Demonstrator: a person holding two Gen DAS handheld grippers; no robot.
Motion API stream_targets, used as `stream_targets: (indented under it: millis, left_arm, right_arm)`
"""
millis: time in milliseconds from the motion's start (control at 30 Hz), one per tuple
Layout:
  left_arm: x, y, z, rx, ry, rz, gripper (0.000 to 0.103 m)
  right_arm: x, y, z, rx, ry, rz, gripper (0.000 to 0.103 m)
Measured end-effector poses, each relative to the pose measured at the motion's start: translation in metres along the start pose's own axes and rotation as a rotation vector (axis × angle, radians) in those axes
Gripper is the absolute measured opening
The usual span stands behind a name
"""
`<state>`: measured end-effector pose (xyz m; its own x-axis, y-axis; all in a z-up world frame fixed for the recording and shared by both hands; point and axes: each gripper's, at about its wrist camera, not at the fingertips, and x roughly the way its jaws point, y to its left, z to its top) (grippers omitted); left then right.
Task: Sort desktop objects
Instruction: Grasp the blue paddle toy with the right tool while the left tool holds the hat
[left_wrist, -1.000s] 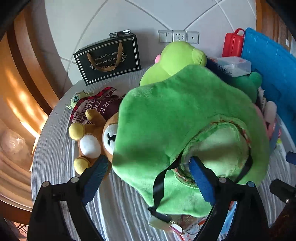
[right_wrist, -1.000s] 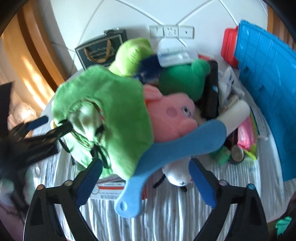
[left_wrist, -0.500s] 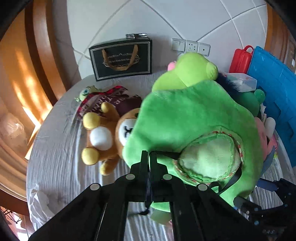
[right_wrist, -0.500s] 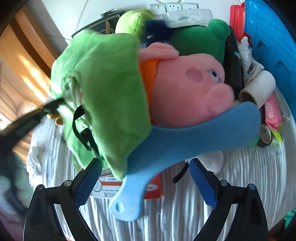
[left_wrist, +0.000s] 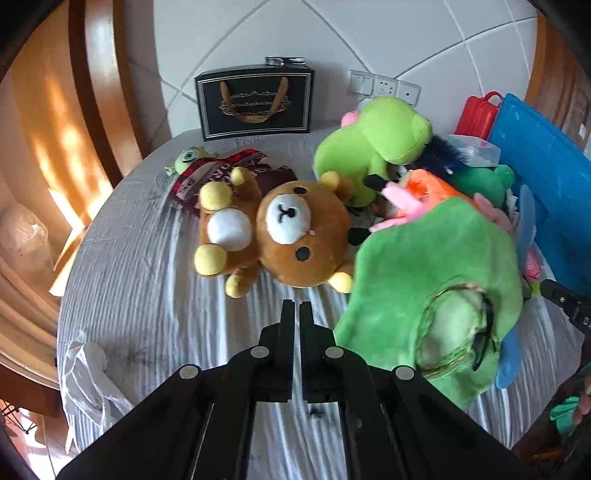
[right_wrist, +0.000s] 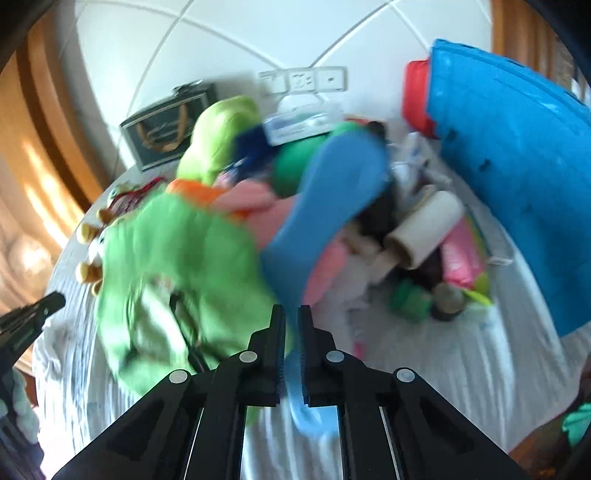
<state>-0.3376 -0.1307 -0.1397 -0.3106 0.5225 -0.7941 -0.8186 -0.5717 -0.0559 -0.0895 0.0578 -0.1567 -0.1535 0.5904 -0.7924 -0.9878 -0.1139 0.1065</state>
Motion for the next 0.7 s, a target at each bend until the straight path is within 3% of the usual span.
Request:
stream_targets:
  millis: [133,200,267,333,500,600,667,700]
  left_arm:
    - [0.004,-0.035,-0.004,0.071,0.034,-0.090,0.002]
    - [0.016,-0.049,-0.010,0.084,0.082,-0.098,0.002]
    - [0.026,-0.060,-0.017,0.087,0.124,-0.122,0.002]
    - [0.033,-0.072,-0.022,0.097,0.149,-0.128,0.002]
    - [0.051,-0.091,-0.022,0.093,0.164,-0.100,0.003]
    - [0.063,-0.092,-0.025,0.084,0.191,-0.114,0.013]
    - [0.072,-0.096,-0.028,0.072,0.215,-0.149,0.027]
    - [0.076,-0.096,-0.030,0.064,0.221,-0.163,0.030]
  right_arm:
    - [-0.009,-0.020,-0.006,0.035,0.042,0.044,0.009]
    - [-0.009,-0.027,-0.014,0.028,0.056,0.070,0.021]
    - [-0.003,-0.023,-0.021,-0.002,0.079,0.094,0.052]
    - [0.001,-0.018,-0.031,-0.031,0.102,0.112,0.070]
    - [0.011,-0.022,-0.039,-0.068,0.130,0.150,0.077]
    - [0.014,-0.027,-0.040,-0.081,0.136,0.172,0.084]
    - [0.017,-0.028,-0.040,-0.087,0.143,0.181,0.084]
    - [0.021,-0.028,-0.040,-0.091,0.151,0.186,0.084]
